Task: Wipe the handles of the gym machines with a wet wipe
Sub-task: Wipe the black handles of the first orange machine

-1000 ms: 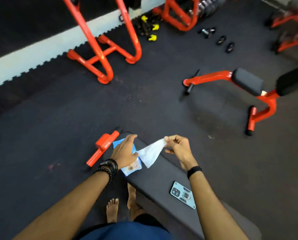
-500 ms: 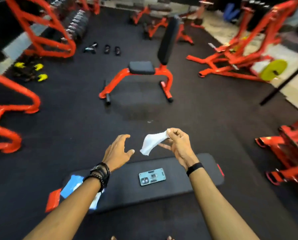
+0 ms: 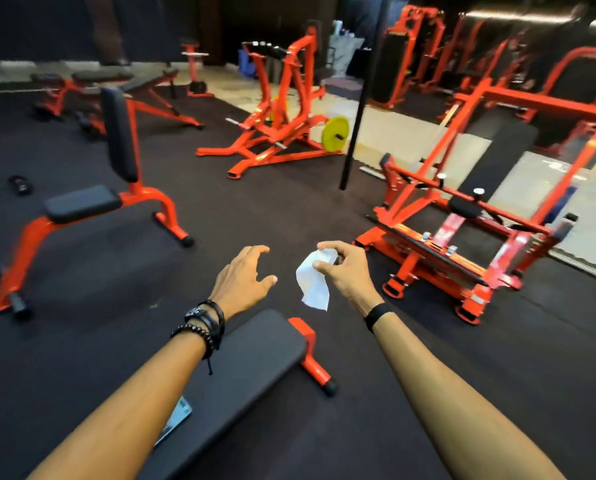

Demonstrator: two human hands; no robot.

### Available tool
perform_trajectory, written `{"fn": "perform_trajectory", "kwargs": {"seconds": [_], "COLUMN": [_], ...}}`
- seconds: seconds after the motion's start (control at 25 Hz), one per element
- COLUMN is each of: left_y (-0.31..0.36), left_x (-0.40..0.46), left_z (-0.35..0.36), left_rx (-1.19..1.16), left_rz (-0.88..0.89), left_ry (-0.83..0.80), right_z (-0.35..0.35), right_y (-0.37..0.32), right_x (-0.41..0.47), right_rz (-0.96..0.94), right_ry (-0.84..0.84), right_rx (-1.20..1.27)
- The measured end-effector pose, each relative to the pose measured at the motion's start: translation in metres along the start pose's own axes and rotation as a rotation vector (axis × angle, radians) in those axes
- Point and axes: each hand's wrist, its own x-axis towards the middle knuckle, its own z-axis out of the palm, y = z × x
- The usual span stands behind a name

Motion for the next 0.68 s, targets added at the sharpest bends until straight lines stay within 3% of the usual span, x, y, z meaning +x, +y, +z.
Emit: {"fn": "perform_trajectory", "kwargs": {"seconds": [0.16,0.32,0.68], "left_y": [0.096,0.175,0.257], "left_x": [0.053,0.096,0.248], "left_z": [0.061,0.112,0.211], "left_rx": [-0.029,-0.039,-0.067], "left_rz": [0.133,0.276,0.44], "left_ry": [-0.047,-0.111,-0.153], "right_z": [-0.118,-0.21,-0.333], "right_y": [0.024,0.051,0.108], "right_x": [0.007,0.025,0.134], "right_rz": [-0.124,-0.137,-0.105], "right_ry": [0.137,0.275,0.457], "right_rx": [-0.242,-0.31,-0.354]}}
